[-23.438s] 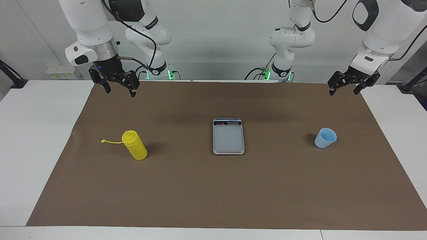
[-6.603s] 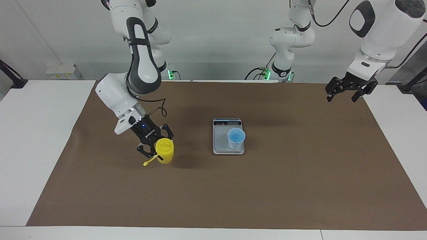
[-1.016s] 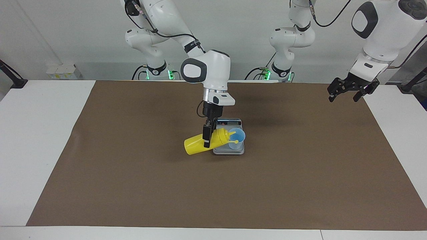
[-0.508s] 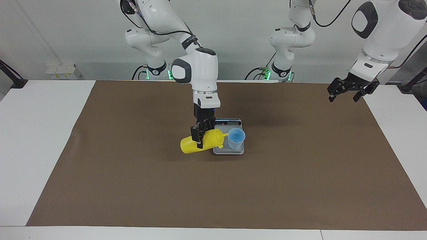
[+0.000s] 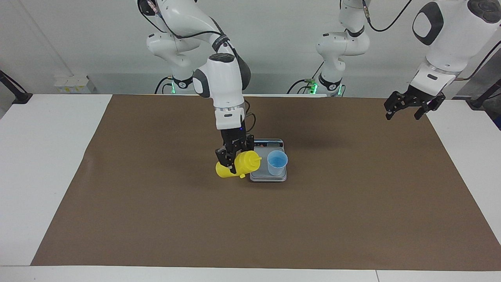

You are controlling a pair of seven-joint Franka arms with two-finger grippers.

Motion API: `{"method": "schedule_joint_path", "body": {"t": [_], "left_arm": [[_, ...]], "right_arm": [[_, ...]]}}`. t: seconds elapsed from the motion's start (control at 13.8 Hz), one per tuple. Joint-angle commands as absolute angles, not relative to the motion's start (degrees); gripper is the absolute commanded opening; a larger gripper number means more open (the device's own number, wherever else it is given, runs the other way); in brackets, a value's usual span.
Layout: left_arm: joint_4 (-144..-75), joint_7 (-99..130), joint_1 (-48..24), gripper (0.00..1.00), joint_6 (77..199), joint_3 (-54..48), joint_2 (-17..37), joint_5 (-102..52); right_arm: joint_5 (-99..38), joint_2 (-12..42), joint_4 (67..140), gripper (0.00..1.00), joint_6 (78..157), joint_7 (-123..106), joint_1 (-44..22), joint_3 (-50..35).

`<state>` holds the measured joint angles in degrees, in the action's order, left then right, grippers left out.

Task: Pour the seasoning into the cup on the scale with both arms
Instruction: 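Turn the yellow bottle upright and carry it away from the cup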

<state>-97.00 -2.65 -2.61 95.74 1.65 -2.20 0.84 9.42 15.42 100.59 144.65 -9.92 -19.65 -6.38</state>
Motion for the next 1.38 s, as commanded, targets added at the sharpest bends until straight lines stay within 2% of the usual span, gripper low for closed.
{"method": "schedule_joint_path", "body": {"t": [0.0, 0.36, 0.65, 1.31], "left_arm": [[-97.7, -2.3, -2.5, 1.0, 95.2, 1.8, -3.1, 0.2], [-97.7, -2.3, -2.5, 1.0, 95.2, 1.7, -3.1, 0.2], [-97.7, -2.3, -2.5, 1.0, 95.3, 1.8, -3.1, 0.2], [-97.7, -2.3, -2.5, 1.0, 95.3, 1.7, -3.1, 0.2]], "right_arm": [[4.2, 13.7, 100.4, 0.0, 145.2, -9.5, -17.1, -6.9], [-3.3, 12.0, 100.2, 0.0, 144.5, -9.4, -14.0, -6.9], [-3.6, 12.4, 97.7, 0.0, 141.9, -8.0, -13.8, -6.7], [-2.7, 12.6, 98.4, 0.0, 140.0, -11.3, -12.0, -6.7]]}}
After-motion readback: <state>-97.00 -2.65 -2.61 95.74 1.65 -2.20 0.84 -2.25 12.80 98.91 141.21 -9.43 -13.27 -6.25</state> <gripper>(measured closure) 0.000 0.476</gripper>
